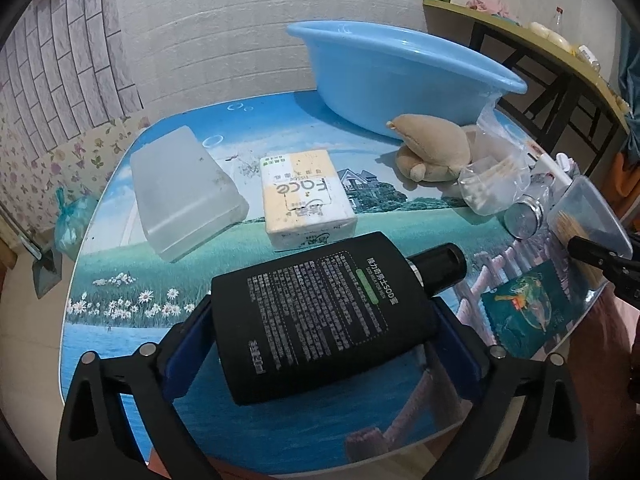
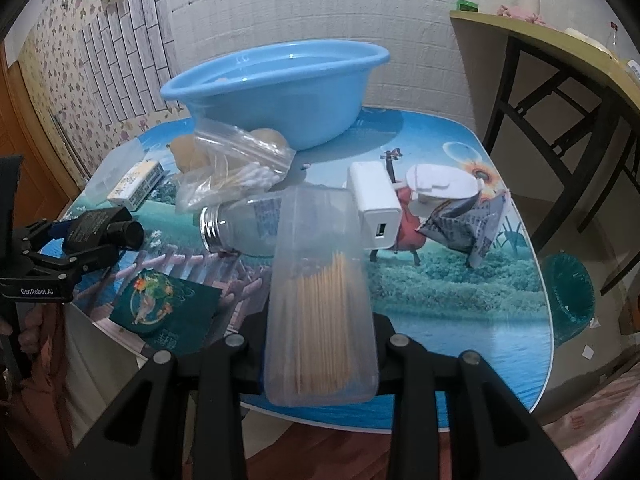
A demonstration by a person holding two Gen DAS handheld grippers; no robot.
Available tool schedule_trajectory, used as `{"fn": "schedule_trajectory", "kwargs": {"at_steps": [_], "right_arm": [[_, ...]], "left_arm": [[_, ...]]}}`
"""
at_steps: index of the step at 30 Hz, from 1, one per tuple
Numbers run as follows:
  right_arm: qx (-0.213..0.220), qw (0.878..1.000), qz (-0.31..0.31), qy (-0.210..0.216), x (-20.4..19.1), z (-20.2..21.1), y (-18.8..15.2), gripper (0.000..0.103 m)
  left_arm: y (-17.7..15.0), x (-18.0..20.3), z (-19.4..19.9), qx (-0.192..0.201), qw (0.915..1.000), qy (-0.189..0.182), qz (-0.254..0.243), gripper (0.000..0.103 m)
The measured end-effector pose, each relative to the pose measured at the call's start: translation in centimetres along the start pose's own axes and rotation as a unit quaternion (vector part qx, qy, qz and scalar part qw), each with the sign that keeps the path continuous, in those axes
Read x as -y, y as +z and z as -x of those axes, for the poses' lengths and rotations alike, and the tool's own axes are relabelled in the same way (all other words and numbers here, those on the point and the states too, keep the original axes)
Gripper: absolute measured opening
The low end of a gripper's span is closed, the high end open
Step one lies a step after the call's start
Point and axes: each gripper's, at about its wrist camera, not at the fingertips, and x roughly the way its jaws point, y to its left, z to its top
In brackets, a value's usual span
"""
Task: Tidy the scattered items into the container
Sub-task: 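Close the left gripper on the black shampoo bottle and lift it, then drop the shampoo bottle into the basin while the right drops the toothpick container in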
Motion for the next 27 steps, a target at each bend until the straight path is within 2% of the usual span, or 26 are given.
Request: {"fn": "schedule_trajectory", "kwargs": {"at_steps": [4,12,20,27], "right_arm": [[0.017,1.0,-0.006,0.007,0.2,1.1,0.2,0.032],[0.068,0.997,-0.002,0.03,-0.6,4.8,2.0,0.032],[0.095,0.994,0.013,0.049,-2.0,6.3,4.5,0.032],[0.107,0.992,0.029,0.059,-2.8,6.1,6.6,0.031]], "left_arm": [[-0.1,-0.7,0.8,-0.001,0.9996,-0.019,0.022,0.099],[0.9,-1.4,4.0,0.032,0.9981,-0.032,0.041,0.099],[3.9,-1.3,6.9,0.066,0.9964,-0.035,0.041,0.099],[7.2,-0.5,7.0,0.087,0.9949,-0.039,0.033,0.099]]}}
